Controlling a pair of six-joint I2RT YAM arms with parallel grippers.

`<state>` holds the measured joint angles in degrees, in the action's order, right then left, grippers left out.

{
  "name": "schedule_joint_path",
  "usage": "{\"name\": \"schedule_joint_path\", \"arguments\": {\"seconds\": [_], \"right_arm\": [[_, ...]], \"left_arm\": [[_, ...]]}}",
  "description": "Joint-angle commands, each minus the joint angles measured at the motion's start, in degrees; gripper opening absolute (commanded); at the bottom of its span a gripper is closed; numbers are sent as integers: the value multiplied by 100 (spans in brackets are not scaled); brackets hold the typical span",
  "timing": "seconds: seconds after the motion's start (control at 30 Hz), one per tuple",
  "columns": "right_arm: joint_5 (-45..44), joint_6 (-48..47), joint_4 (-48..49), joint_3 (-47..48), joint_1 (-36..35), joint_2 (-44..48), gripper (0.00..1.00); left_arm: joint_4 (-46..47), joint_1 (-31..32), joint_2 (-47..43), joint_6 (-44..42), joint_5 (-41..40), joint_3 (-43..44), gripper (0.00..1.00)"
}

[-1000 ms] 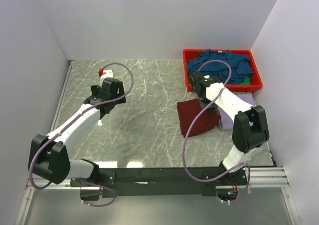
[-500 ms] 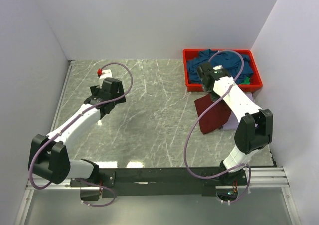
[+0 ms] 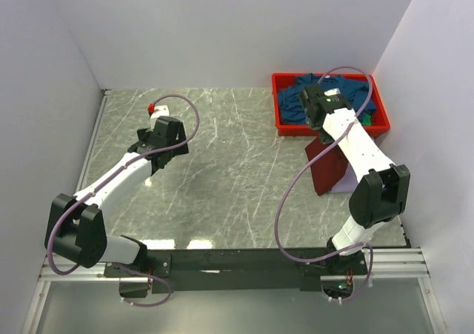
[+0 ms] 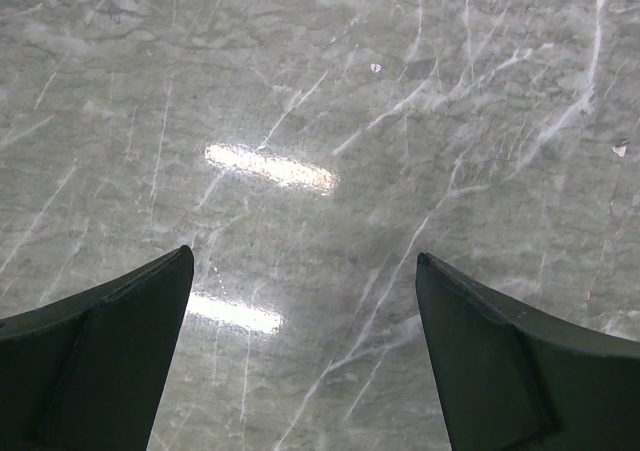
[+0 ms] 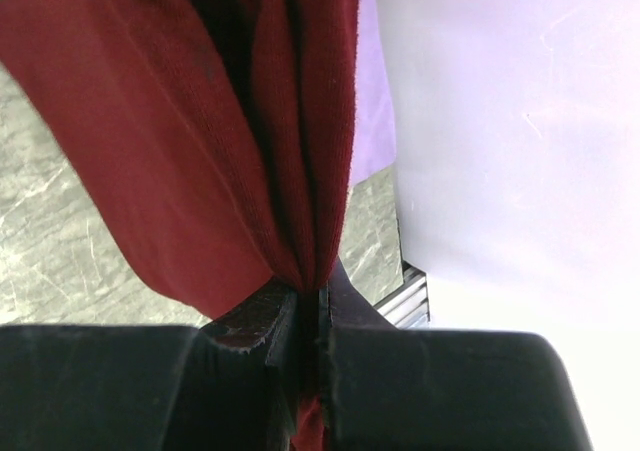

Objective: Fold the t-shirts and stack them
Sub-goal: Neatly place the folded tshirt to the corner

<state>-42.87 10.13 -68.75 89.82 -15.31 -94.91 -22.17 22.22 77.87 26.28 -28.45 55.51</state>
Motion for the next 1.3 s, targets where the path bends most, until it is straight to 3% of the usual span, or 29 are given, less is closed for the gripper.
{"name": "schedule_joint_path", "arguments": {"seconds": [0.0,0.37,0.97,1.27], "right_arm": [[-389,-46,-77,334,142,333,0],[-687,-292,309,220,573,70,0],[-2066,-863,2357,-1282,1276,-590,0],[-2138,-1382,3342,-1634,1698,-844,2]], "left_arm": [[73,19,9,79,23,92,98],[117,19,27,44,85,57,97],[187,81,-43,9,111,-31,97],[187,134,44,8,94,-22,97]]}}
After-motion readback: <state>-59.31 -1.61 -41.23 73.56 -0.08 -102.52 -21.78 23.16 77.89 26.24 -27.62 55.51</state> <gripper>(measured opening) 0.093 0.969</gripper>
